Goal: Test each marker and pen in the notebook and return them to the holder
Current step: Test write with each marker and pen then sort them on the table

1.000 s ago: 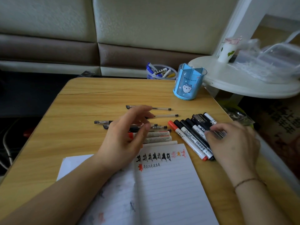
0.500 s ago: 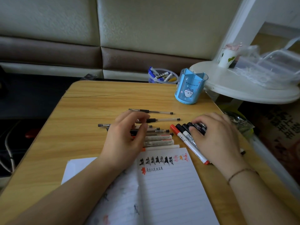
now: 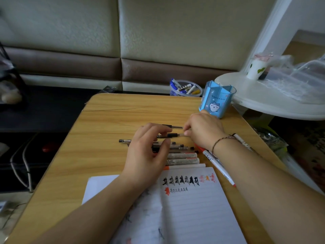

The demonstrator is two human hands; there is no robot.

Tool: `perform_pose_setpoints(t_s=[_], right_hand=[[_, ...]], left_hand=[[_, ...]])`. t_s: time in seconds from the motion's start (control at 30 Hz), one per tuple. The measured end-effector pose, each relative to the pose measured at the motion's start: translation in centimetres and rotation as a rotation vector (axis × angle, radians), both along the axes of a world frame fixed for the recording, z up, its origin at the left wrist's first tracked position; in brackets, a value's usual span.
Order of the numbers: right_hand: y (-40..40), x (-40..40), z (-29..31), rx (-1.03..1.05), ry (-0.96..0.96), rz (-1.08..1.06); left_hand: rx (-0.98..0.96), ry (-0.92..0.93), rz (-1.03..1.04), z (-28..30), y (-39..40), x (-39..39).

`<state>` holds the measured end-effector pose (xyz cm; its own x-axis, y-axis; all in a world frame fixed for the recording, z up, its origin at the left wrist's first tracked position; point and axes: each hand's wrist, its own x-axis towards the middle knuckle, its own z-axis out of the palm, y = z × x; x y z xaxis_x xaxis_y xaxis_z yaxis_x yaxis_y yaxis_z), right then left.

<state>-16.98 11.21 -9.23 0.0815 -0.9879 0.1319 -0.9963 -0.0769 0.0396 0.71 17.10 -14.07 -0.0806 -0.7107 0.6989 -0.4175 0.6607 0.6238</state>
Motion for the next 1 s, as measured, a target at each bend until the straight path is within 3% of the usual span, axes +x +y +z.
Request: perform_pose_setpoints(t_s=[0.37, 0.57, 0.63, 0.77, 0.8, 0.87, 0.93, 1.0], right_hand=[[0.8, 0.2, -0.6, -0.062, 0.063, 0.078], [4.3, 0.1, 1.6, -0.338, -0.033, 0.159], [6.6, -0.3, 2.3, -0.347, -0.272, 0.248], [11.2, -1.7, 3.0, -0.131, -1.342, 0.268], [11.8, -2.0, 2.6, -0.061, -1.531, 0.266], [12.4, -1.9, 1.2, 0.056, -1.647, 0.273], [12.4, -1.0, -0.3, 0.082, -1.532, 0.253], [12.4, 0.0, -1.2, 0.078, -1.535, 0.217]], left_hand=[[-0.054, -0.065, 0.010, 0.2, 0.3, -0.1], [-0.127, -0.419, 0.241, 0.2, 0.4, -0.1], [-0.121, -0.486, 0.269, 0.4, 0.3, -0.1], [-0.140, -0.424, 0.017, 0.8, 0.6, 0.2], [-0.137, -0.407, -0.050, 0.9, 0.8, 0.3], [-0.144, -0.444, -0.146, 1.1, 1.1, 0.2], [-0.170, -0.508, -0.209, 1.2, 1.4, 0.2], [-0.177, -0.531, -0.243, 1.3, 1.4, 0.4]])
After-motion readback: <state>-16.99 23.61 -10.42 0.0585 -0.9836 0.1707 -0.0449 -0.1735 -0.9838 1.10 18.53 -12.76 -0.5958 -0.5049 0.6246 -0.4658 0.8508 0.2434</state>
